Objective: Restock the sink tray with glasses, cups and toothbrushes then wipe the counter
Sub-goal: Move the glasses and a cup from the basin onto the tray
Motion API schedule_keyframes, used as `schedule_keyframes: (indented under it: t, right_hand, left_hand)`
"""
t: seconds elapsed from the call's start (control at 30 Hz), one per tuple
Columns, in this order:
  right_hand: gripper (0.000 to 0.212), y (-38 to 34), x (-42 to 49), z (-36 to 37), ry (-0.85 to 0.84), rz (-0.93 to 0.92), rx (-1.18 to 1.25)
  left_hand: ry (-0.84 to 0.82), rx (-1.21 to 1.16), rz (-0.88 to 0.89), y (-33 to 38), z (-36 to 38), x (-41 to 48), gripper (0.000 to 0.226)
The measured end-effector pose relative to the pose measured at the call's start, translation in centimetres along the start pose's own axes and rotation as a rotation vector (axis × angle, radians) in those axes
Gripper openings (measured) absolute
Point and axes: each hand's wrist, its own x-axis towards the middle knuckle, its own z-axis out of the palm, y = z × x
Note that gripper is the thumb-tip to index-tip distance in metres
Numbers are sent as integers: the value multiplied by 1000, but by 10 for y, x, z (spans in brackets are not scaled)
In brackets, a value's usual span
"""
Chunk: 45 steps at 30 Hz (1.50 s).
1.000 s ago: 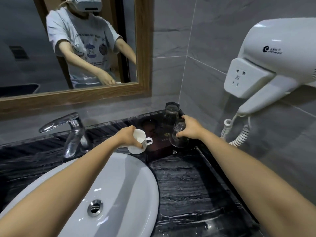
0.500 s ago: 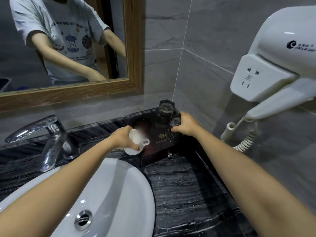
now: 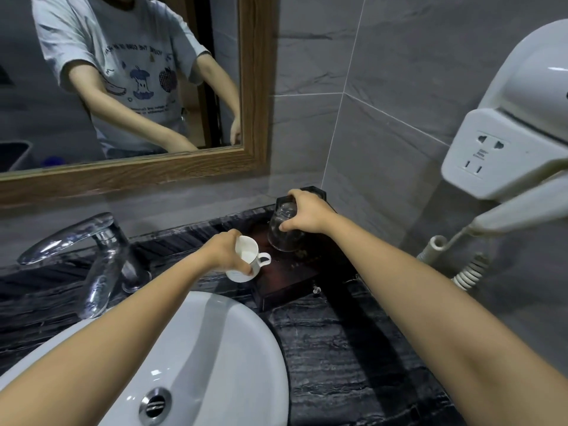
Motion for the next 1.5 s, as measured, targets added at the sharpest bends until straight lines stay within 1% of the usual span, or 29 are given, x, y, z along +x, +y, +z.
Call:
schedule_keyframes:
  t: [0.1, 0.23, 0.37, 0.5, 0.73, 1.0, 1.33, 1.5]
  right_hand:
    - [93, -11, 14, 6, -6, -8, 4]
    - [84, -16, 30, 18, -17, 1, -8]
    - [87, -18, 44, 30, -30, 7, -13]
    - [84, -20, 54, 38, -45, 0, -22]
    - [99, -21, 64, 43, -77, -14, -30]
    - [99, -15, 61, 45, -89, -42, 14]
    - [111, -13, 53, 39, -161, -72, 58]
    - [105, -7, 40, 27, -118, -101, 69]
  left_hand:
    - [5, -1, -3, -5, -3, 3, 77]
    - [15, -9, -7, -12, -7, 7, 76]
    - [15, 0, -8, -18, -7, 12, 77]
    - [11, 6, -13, -24, -5, 16, 77]
    - [12, -5, -30, -29, -1, 18, 77]
    - [6, -16, -52, -32, 2, 18, 78]
    - [12, 25, -51, -22, -2, 14, 80]
    - [25, 28, -25, -14, -6, 10, 82]
